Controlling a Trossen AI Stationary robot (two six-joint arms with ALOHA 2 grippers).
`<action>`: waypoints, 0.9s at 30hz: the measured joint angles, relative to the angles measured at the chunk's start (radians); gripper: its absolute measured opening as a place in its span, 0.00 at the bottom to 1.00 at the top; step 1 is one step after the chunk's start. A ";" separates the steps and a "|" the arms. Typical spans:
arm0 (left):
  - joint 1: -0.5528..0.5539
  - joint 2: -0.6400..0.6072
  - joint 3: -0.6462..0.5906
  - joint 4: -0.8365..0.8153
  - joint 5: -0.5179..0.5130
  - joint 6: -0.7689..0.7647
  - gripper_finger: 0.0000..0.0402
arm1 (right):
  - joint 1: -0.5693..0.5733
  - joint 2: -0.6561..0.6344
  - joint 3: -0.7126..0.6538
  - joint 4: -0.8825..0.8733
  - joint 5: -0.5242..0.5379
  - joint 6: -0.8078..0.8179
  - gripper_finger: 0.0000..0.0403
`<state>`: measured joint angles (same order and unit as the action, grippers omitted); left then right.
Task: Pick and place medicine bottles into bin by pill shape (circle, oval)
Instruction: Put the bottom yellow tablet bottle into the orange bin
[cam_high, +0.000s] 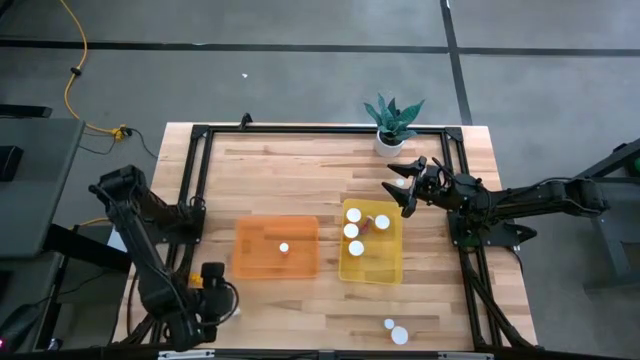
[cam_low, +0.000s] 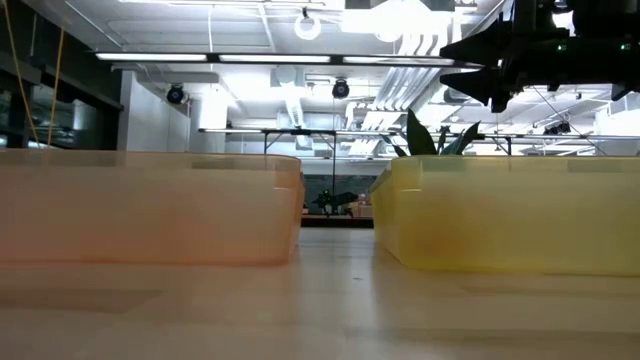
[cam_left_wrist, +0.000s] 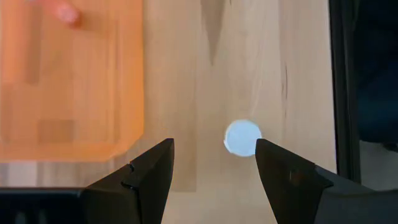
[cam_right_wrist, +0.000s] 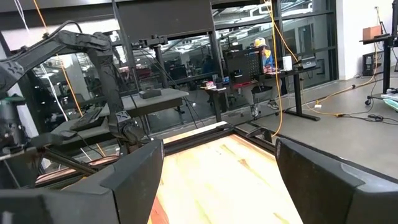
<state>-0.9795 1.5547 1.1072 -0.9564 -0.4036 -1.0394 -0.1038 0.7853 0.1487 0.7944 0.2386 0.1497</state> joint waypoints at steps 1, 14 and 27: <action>-0.002 0.011 0.000 0.005 0.012 -0.005 0.53 | 0.000 0.000 0.000 0.000 0.000 0.000 0.75; -0.004 0.078 0.001 0.095 0.066 -0.016 0.53 | 0.000 0.000 0.000 -0.005 0.000 0.000 0.75; 0.013 0.132 0.000 0.111 0.102 0.018 0.53 | 0.000 0.000 0.000 -0.005 0.000 0.000 0.75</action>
<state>-0.9670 1.6868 1.1076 -0.8450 -0.3012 -1.0218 -0.1040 0.7853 0.1486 0.7891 0.2390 0.1493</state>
